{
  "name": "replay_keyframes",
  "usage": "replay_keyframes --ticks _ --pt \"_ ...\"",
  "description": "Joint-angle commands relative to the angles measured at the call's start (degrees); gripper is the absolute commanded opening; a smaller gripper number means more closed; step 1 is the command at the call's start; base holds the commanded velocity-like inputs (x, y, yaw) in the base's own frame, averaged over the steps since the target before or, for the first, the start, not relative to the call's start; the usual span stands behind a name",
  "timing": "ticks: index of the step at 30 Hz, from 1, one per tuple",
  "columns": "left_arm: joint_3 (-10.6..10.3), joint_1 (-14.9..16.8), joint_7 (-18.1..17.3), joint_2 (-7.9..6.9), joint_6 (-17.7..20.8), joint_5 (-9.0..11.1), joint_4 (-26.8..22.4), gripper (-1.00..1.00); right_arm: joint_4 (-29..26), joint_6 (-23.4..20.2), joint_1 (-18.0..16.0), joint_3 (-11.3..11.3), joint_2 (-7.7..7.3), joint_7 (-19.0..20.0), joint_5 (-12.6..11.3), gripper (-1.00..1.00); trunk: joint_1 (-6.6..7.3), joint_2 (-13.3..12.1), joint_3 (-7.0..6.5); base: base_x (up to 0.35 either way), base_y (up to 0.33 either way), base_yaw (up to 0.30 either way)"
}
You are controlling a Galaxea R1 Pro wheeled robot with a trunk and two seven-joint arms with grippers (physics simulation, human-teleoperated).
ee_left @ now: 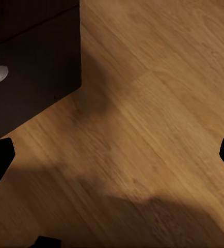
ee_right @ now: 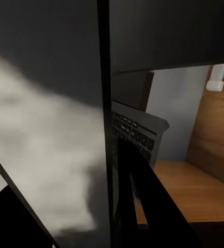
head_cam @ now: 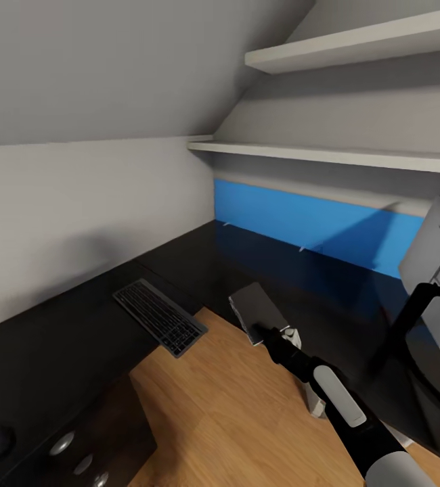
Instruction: In the bedroom, organize the workspace by keeping the computer under the desk, ensuring the monitor is on the desk, placing the keyboard on the desk next to the monitor, placing the mouse on the desk next to the keyboard, moving the folder from the swivel chair onto the desk next to the mouse, stacking the notebook on top of the folder with the pen on top of the notebook, and positioning the swivel chair next to the desk.
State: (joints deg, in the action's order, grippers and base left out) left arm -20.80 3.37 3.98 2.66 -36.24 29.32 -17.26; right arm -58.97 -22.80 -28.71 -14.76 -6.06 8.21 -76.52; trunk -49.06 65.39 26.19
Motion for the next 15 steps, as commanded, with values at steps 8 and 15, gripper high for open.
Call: replay_keyframes --ticks 8,15 --pt "-0.5 0.1 0.4 -0.02 -0.2 0.2 0.0 1.00 0.1 -0.4 0.0 -0.2 -0.14 0.1 -0.4 -1.00 0.00 0.0 0.12 0.000 0.000 0.049" --pt "-0.5 0.1 0.4 -0.02 -0.2 0.2 0.0 1.00 0.1 -0.2 0.0 -0.9 0.02 -0.1 -0.3 -1.00 0.00 0.0 0.13 0.000 0.000 0.173"
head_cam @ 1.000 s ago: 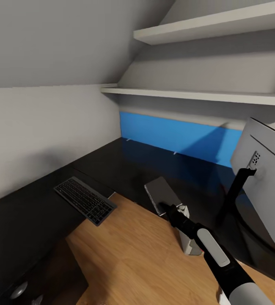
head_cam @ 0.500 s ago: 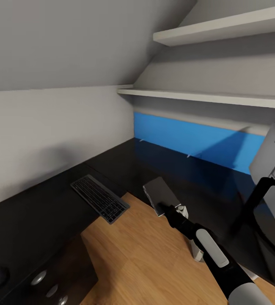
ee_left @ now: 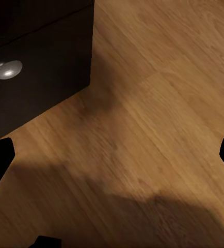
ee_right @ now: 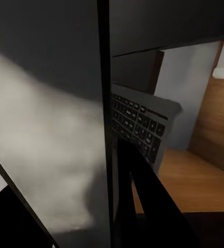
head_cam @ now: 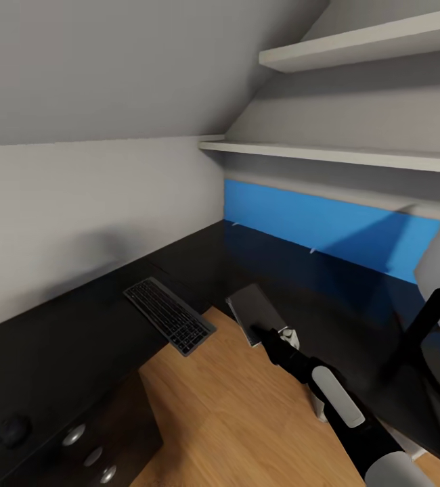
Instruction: In the bedroom, organize the workspace by keeping the computer under the desk, ensuring the monitor is on the desk, placing the keyboard on the desk next to the monitor, placing the mouse on the desk next to the keyboard, moving the folder from the swivel chair onto the desk next to the mouse, stacking the notebook on top of the folder with the pen on top of the notebook, and positioning the swivel chair next to the desk.
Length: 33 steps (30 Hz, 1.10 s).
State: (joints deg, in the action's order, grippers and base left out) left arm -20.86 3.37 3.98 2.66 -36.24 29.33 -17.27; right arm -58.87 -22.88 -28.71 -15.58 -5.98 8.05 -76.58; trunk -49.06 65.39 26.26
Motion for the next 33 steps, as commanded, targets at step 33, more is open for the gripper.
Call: replay_keyframes --ticks 33 --pt "-0.4 0.1 0.4 -0.02 -0.2 0.2 0.0 1.00 0.0 0.2 0.0 -5.2 0.04 0.2 -0.2 -1.00 0.00 0.0 0.06 0.000 0.000 0.279"
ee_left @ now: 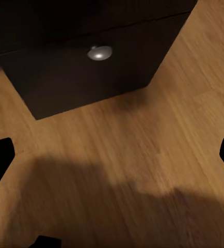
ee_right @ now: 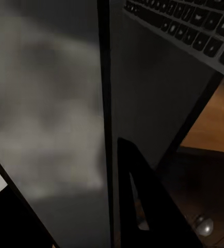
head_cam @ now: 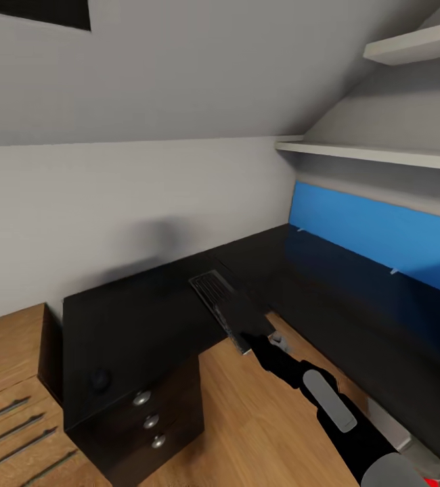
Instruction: In the bedroom, organize the workspace by keeping the computer under the desk, ensuring the monitor is on the desk, placing the keyboard on the desk next to the monitor, placing the mouse on the desk next to the keyboard, moving the folder from the swivel chair onto the desk next to the mouse, stacking the notebook on top of the folder with the pen on top of the notebook, and positioning the swivel chair next to the desk.
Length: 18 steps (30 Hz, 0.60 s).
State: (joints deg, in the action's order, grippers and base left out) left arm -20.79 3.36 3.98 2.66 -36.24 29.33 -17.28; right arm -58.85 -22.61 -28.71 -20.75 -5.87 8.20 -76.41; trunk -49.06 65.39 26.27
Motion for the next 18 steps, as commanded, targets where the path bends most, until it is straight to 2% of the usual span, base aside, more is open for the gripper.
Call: replay_keyframes --ticks 1,18 --pt "-0.5 0.1 0.4 -0.02 -0.2 0.2 0.0 1.00 0.0 -0.1 0.0 -0.2 -0.05 0.1 -0.4 -1.00 0.00 0.0 0.05 0.000 0.000 0.283" --pt "-0.5 0.1 0.4 -0.02 -0.2 0.2 0.0 1.00 0.0 -0.1 0.0 -0.6 -0.01 0.1 -0.4 -1.00 0.00 0.0 0.05 0.000 0.000 0.283"
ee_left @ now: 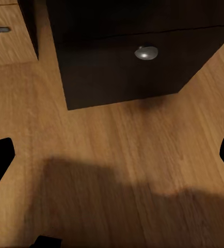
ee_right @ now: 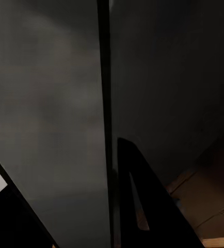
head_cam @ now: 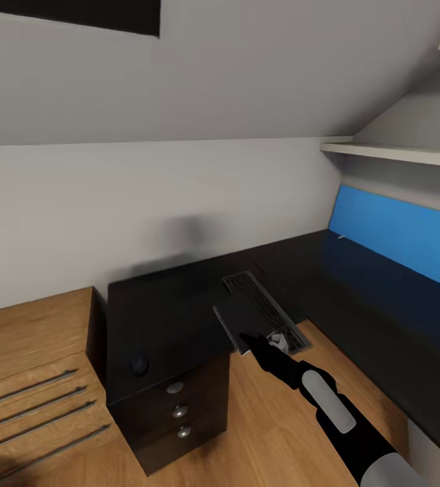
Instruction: In the bedroom, organize the workspace by keeping the computer under the desk, ensuring the monitor is on the desk, placing the keyboard on the desk next to the monitor, placing the mouse on the desk next to the keyboard, moving the folder from the swivel chair onto the desk next to the mouse, stacking the notebook on top of the folder with the pen on top of the notebook, and positioning the swivel chair next to the desk.
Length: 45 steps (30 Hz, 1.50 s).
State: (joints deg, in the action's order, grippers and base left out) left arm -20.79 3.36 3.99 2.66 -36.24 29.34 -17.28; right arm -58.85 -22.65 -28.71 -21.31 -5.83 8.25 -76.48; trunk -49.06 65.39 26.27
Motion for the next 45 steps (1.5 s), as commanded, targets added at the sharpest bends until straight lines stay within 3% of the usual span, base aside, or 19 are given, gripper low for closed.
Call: replay_keyframes --ticks 1,13,36,45 --pt "-0.5 0.1 0.4 -0.02 -0.2 0.2 0.1 1.00 0.0 -0.1 0.0 -0.1 -0.06 0.1 -0.3 -1.00 0.00 0.0 0.05 0.000 0.000 0.283" --pt "-0.5 0.1 0.4 -0.02 -0.2 0.2 0.1 1.00 0.1 -0.1 0.0 0.0 -0.13 0.2 -0.4 -1.00 0.00 0.0 0.07 0.000 0.000 0.243" --pt "-0.5 0.1 0.4 -0.02 -0.2 0.2 0.1 1.00 1.9 -0.5 0.0 0.0 -0.19 0.1 -0.5 -1.00 0.00 0.0 0.08 0.000 0.000 0.018" --pt "-0.5 0.1 0.4 -0.02 -0.3 0.2 0.1 1.00 2.7 -0.5 0.0 -0.1 -0.15 4.4 -0.5 -1.00 0.00 0.0 0.08 0.000 0.000 0.000"
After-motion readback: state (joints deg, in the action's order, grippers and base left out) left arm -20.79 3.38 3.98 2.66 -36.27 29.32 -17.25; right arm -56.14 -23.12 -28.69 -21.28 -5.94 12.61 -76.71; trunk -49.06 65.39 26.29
